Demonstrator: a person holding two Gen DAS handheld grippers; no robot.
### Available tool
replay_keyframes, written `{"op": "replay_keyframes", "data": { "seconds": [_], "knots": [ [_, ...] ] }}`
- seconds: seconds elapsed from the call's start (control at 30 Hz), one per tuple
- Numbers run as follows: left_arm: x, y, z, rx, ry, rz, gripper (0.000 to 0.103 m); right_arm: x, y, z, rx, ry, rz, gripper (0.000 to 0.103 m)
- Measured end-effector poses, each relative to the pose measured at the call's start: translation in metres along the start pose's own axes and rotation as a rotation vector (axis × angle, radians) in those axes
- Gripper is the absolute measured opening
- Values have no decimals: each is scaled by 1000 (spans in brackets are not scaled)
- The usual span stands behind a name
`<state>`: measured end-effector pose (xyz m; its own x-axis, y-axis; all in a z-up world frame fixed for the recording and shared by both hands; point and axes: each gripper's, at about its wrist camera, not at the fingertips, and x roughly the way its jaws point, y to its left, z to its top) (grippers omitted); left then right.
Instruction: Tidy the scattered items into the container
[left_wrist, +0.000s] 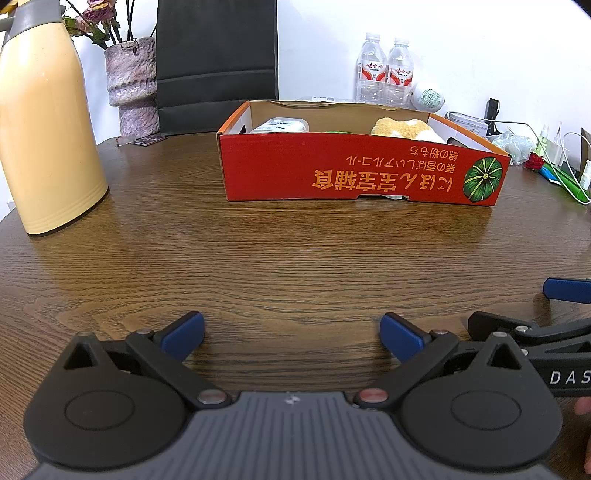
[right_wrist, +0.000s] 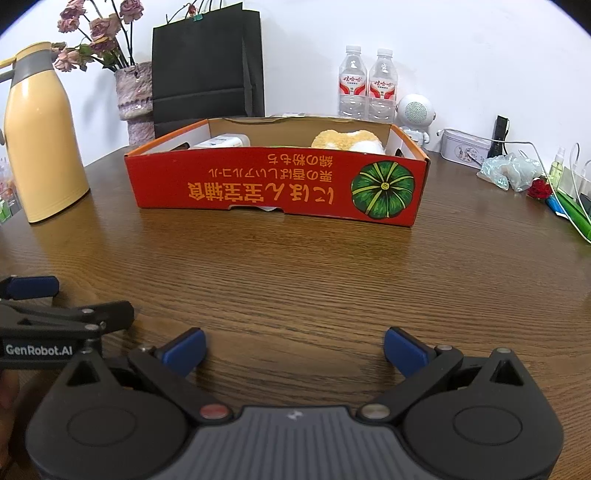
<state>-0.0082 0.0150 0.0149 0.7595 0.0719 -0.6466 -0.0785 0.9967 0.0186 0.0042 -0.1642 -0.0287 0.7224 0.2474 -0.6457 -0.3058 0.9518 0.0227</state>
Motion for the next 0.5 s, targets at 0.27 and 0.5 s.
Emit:
{"op": "replay_keyframes", "data": {
  "seconds": [0.27, 0.5],
  "knots": [
    [0, -1, 0, -1, 0, 3, 103, 0, 0, 0, 0, 0, 0, 103],
    [0, -1, -1, -5, 0, 8, 103, 0, 0, 0, 0, 0, 0, 103]
  ]
}}
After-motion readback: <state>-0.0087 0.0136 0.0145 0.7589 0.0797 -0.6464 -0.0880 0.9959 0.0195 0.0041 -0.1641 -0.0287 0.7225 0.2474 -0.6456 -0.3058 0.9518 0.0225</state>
